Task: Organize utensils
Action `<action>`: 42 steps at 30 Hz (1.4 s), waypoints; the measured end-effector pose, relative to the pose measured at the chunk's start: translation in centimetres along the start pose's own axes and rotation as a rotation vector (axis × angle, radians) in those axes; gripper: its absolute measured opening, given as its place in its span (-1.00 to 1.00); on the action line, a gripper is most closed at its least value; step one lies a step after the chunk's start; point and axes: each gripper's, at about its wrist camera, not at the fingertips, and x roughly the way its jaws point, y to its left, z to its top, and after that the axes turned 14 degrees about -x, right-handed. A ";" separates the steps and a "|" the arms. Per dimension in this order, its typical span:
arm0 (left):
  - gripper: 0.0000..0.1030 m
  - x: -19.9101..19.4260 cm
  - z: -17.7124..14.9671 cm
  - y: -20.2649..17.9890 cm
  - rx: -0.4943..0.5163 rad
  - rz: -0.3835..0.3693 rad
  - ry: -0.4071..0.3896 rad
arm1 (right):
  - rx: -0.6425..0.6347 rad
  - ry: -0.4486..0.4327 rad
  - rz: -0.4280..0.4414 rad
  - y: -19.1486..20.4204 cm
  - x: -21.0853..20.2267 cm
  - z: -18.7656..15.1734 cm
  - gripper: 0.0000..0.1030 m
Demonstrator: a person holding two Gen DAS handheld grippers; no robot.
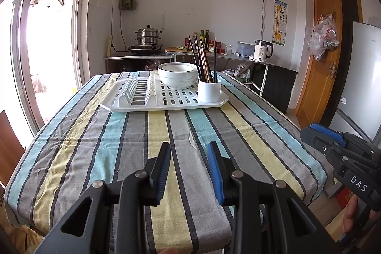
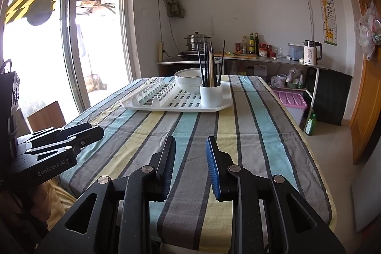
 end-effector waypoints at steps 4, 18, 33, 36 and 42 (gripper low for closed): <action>-0.35 0.1 -0.1 -0.1 0.001 0.000 0.005 | 0.002 0.000 -0.001 0.0 -0.1 0.0 -0.48; -0.35 0.1 -0.1 -0.2 0.002 0.001 0.002 | 0.001 0.001 -0.002 -0.1 -0.1 0.0 -0.48; -0.35 0.1 -0.3 -0.4 0.006 0.010 0.009 | 0.001 0.002 0.001 -0.1 -0.1 0.0 -0.48; -0.35 0.0 -0.4 -0.3 0.002 0.009 0.011 | 0.001 0.003 0.002 -0.1 -0.1 0.0 -0.48; -0.35 0.1 -0.4 -0.3 0.005 0.010 0.011 | 0.001 0.004 0.002 0.0 -0.1 0.1 -0.47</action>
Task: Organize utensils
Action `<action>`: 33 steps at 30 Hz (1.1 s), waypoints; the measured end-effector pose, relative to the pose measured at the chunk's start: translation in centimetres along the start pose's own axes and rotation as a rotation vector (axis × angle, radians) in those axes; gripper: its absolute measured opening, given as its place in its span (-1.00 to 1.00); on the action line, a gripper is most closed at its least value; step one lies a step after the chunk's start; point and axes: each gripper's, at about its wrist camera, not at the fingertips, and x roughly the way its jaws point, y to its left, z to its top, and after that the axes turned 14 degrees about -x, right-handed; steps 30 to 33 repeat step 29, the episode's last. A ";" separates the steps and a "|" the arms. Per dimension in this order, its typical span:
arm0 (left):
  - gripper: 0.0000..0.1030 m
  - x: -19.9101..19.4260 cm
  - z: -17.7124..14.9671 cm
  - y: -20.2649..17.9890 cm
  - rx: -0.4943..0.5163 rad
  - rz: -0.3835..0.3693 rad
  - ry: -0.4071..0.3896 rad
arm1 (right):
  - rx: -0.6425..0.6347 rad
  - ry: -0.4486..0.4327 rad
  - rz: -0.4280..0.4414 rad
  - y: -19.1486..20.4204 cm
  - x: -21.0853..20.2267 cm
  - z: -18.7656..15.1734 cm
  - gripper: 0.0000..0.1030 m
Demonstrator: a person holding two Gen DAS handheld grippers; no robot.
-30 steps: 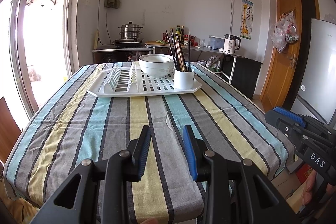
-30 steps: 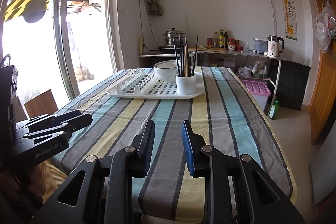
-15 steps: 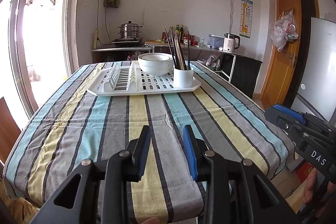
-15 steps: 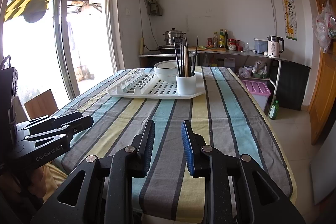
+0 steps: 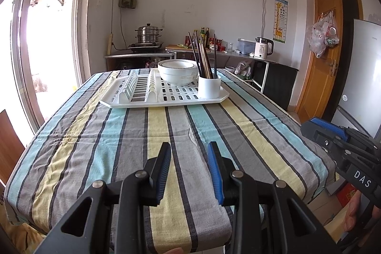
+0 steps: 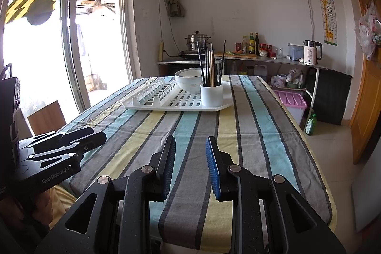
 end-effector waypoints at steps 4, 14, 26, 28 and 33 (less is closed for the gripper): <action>-0.35 0.0 0.0 0.0 0.001 0.003 -0.002 | -0.001 0.000 0.000 0.0 0.0 0.1 -0.48; -0.35 0.3 -0.3 0.2 0.006 0.006 -0.001 | -0.003 0.002 -0.001 0.0 0.0 0.1 -0.47; -0.35 0.5 -0.5 0.3 -0.003 -0.011 0.006 | -0.002 0.002 -0.003 0.1 0.1 0.1 -0.48; -0.35 0.4 -0.5 0.3 -0.003 -0.012 0.005 | -0.003 0.003 -0.003 0.1 0.1 0.1 -0.48; -0.35 0.4 -0.5 0.3 -0.003 -0.010 0.004 | -0.003 0.002 -0.002 0.1 0.1 0.1 -0.48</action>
